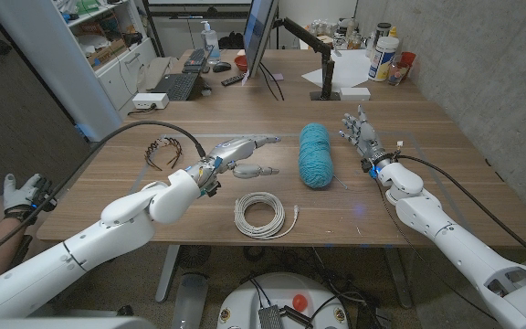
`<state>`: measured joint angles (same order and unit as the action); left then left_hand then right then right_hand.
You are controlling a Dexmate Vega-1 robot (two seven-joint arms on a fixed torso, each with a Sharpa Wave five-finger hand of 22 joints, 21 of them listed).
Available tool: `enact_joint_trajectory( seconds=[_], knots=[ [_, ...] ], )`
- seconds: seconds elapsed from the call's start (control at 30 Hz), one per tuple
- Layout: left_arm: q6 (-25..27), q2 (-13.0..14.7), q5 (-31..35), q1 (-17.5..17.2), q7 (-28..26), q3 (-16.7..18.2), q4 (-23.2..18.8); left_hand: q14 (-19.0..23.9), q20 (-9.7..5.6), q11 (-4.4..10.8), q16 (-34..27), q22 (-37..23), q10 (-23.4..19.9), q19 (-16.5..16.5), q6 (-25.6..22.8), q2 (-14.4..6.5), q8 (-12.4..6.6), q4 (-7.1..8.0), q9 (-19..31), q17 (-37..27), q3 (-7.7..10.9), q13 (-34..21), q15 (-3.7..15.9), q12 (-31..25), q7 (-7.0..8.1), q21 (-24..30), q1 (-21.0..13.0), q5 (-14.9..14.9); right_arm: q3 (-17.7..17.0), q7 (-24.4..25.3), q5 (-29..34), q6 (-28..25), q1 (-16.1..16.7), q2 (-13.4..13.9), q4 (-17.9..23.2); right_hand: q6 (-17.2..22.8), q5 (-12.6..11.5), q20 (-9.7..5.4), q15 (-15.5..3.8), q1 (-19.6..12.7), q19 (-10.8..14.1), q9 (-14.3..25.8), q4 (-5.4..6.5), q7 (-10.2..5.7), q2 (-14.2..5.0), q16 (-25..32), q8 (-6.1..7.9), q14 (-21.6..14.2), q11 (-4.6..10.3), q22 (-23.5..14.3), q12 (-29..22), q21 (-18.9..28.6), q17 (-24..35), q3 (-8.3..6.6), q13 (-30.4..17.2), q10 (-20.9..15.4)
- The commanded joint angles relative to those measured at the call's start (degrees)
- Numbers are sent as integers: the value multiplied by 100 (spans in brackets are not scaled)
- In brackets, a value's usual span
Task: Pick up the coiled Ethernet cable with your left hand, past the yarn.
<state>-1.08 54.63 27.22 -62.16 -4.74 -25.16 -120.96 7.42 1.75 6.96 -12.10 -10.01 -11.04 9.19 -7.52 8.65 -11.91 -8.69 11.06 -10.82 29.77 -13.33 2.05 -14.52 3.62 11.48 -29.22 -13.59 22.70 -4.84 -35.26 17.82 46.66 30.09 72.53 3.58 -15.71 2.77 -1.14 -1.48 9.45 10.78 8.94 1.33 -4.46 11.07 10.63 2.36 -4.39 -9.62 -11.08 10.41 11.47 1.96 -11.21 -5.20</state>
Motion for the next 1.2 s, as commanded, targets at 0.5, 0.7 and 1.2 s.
enact_joint_trajectory(
  seconds=[0.5,0.7,1.2],
  knots=[
    [-7,117,-128,-155,180,87,-209,-26,51,-1,3,-28,-9,-19,-156,-165,-59,-33,14,-19,36,-54,251,-42,1,4,-179,17,10,7,22,-5,-5,8,6,-18,-23,5,20,0,-14,16,13,6,-155,26,56,60,7,-16,-33,40,14,38,1,15],
    [-1,120,-117,-161,204,84,-229,37,56,-8,-13,-28,-16,-29,-169,-188,-58,-53,14,-18,56,-63,262,-48,1,-1,-243,26,6,28,18,-30,0,12,23,-16,-24,4,26,0,-12,16,13,10,-156,28,58,58,6,-16,-33,42,14,41,1,19],
    [74,152,-43,-162,362,45,-351,110,40,11,-24,-35,-79,47,-280,-172,-82,-49,16,-26,35,-87,271,-77,7,28,-274,63,7,5,32,22,-9,8,-14,-17,-26,8,26,-1,-12,16,13,11,-159,28,59,62,8,-16,-34,43,13,46,1,23]
  ],
)
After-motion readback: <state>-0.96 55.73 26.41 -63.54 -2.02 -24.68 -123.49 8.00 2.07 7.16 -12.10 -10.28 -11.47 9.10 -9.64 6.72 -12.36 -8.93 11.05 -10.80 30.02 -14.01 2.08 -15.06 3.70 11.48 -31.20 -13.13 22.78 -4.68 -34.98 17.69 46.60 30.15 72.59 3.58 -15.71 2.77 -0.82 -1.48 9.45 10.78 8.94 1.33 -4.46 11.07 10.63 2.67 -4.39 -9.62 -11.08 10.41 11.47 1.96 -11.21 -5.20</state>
